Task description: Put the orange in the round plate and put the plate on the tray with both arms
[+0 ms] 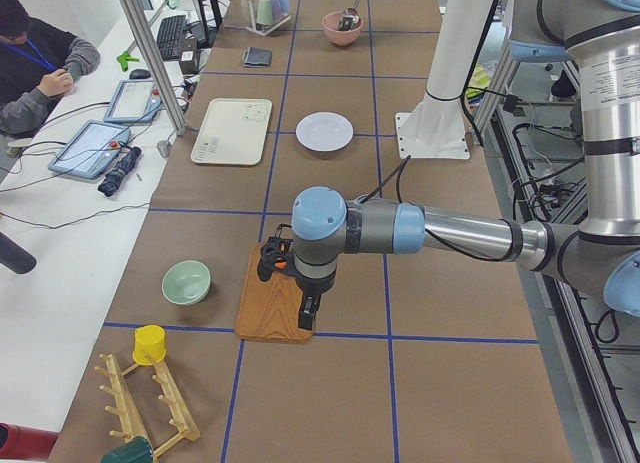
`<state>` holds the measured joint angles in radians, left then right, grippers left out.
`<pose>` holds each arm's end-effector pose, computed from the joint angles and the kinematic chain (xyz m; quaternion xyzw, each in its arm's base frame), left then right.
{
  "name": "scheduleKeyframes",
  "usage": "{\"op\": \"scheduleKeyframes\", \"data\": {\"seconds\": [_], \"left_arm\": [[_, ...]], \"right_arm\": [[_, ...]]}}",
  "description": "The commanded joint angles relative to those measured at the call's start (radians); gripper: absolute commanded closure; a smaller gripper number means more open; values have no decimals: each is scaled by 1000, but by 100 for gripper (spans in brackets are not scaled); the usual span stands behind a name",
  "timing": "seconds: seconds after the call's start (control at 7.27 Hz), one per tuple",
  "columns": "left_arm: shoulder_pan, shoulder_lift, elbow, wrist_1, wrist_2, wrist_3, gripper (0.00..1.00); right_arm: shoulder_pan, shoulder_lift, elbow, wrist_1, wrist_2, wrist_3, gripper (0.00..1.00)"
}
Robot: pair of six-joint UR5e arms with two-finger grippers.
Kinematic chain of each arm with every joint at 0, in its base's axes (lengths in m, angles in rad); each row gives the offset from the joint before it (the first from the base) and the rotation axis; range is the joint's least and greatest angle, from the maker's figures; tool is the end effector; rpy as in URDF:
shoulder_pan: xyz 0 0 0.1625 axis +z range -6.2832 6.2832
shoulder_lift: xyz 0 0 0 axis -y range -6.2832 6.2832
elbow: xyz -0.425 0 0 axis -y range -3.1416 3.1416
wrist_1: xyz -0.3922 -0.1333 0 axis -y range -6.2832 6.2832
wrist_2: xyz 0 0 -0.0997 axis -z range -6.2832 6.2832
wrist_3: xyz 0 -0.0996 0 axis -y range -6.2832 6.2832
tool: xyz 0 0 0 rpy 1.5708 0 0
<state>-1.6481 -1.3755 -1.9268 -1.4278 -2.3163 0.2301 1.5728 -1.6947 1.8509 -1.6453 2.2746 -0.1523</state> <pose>-0.0969 -0.3994 0.5881 0.0639 0.3586 0.0743 0.9283 0.0697 -0.4403 0.5908 0.0648 -0.3404 -0.0845 0.9342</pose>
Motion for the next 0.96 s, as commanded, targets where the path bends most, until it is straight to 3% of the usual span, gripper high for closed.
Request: {"op": "scheduleKeyframes", "data": {"seconds": [0.0,0.41,0.83], "left_arm": [[1,-11,0,0,0,-2,1],[1,-53,3,-6,-3,0,1],[1,-68,66,-275,0,-5,1]], "right_arm": [[0,33,4,2,11,2,0],[0,81,-8,24,19,40,0],[1,86,-19,111,95,63,0]]}}
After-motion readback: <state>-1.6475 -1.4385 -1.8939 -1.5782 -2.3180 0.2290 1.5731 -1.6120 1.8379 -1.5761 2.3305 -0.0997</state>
